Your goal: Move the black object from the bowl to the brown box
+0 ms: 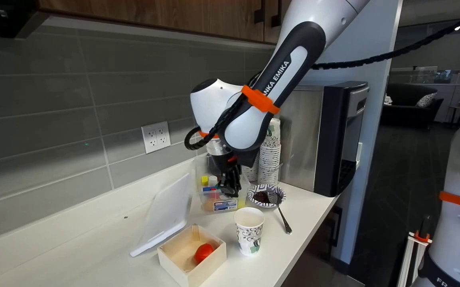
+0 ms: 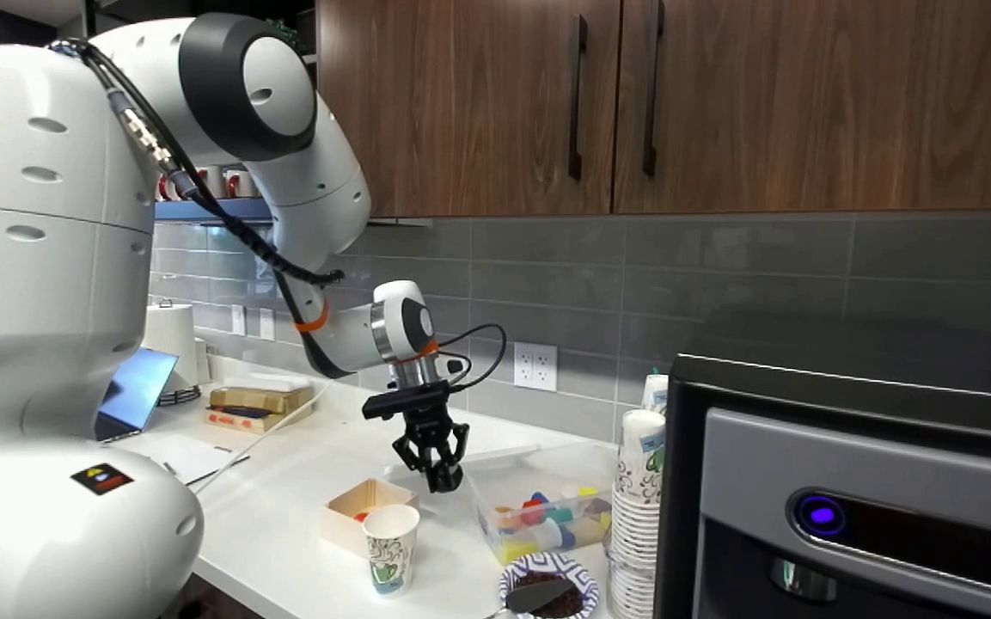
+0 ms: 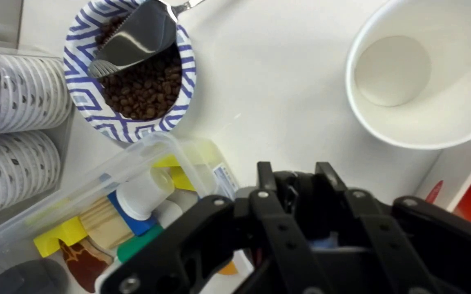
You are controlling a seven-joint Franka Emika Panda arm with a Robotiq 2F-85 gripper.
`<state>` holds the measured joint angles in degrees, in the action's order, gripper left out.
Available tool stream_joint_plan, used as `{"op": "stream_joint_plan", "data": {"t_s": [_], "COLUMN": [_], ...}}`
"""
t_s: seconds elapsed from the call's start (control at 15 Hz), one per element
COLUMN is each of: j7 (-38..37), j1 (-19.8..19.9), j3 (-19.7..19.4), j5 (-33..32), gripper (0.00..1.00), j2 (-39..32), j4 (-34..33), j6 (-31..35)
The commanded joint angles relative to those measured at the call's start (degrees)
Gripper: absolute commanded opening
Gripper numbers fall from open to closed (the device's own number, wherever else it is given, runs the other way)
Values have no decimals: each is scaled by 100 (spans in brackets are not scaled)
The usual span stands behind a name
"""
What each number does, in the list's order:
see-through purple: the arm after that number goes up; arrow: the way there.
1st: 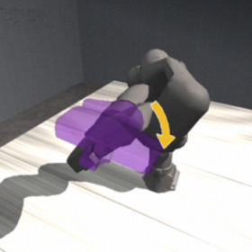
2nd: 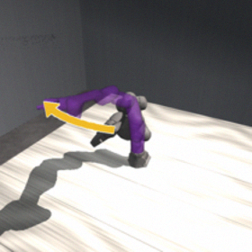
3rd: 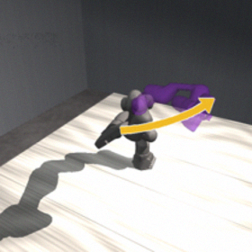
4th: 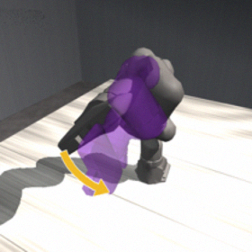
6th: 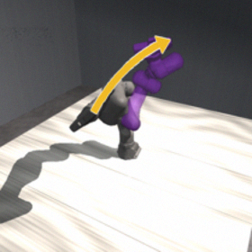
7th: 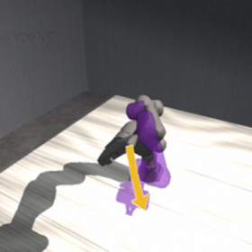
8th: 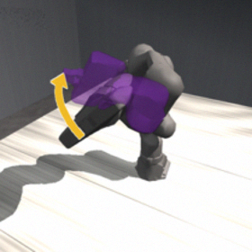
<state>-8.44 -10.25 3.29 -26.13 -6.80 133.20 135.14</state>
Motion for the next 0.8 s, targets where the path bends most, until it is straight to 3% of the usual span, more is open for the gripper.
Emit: {"op": "stream_joint_plan", "data": {"t_s": [0.0, 0.2, 0.73], "j7": [1113, 1937, 3302], "j1": [93, 93, 97], "j3": [305, 490, 765], "j5": [759, 1392, 2234], "gripper": [7, 7, 7], "j2": [228, 153, -151], "j4": [266, 223, 28], "j6": [6, -179, -101]}}
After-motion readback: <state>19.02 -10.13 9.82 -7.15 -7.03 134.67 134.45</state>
